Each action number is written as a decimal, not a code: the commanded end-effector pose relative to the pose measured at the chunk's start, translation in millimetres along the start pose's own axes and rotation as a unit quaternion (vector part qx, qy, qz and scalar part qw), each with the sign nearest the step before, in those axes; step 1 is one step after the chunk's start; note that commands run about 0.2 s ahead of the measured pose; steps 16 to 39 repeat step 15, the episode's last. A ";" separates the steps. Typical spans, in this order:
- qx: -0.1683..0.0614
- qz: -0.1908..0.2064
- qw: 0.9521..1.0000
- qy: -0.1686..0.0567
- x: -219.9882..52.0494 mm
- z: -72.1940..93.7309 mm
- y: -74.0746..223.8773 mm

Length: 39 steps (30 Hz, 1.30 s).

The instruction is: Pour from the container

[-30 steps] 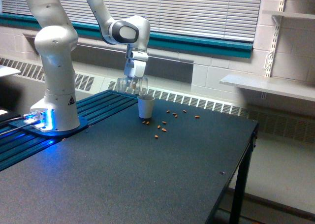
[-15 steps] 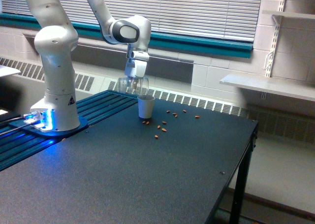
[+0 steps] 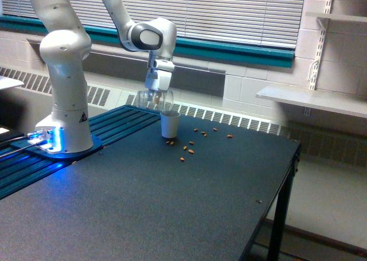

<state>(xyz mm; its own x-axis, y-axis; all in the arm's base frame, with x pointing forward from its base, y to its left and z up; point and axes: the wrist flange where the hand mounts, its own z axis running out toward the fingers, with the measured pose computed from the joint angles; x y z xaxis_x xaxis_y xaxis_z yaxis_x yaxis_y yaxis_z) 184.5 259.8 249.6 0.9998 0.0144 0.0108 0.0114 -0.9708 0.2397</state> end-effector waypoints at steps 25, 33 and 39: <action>0.000 0.001 1.000 0.007 6.3 1.3 1.0; 0.000 0.001 1.000 0.007 6.3 1.3 1.0; 0.000 0.001 1.000 0.007 6.3 1.3 1.0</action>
